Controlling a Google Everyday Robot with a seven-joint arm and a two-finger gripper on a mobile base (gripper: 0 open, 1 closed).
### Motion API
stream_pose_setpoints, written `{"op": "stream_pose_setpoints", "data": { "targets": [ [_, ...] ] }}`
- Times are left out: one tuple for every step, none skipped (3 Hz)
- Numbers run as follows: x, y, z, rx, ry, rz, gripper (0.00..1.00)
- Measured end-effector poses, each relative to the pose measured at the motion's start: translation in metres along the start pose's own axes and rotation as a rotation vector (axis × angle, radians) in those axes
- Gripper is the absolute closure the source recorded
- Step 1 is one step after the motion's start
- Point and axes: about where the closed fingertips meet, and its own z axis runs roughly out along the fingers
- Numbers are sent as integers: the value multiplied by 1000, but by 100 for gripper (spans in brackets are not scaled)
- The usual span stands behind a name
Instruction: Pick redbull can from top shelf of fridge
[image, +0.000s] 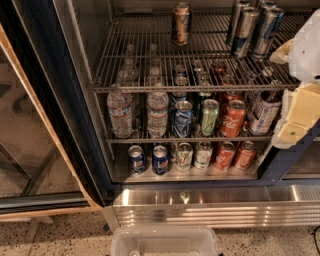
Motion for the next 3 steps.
{"op": "stream_pose_setpoints", "data": {
  "targets": [
    [-8, -3, 13, 37, -70, -11, 0],
    [-29, -35, 24, 129, -172, -1, 0],
    [-35, -69, 30, 204, -318, 57, 0]
  ]
}}
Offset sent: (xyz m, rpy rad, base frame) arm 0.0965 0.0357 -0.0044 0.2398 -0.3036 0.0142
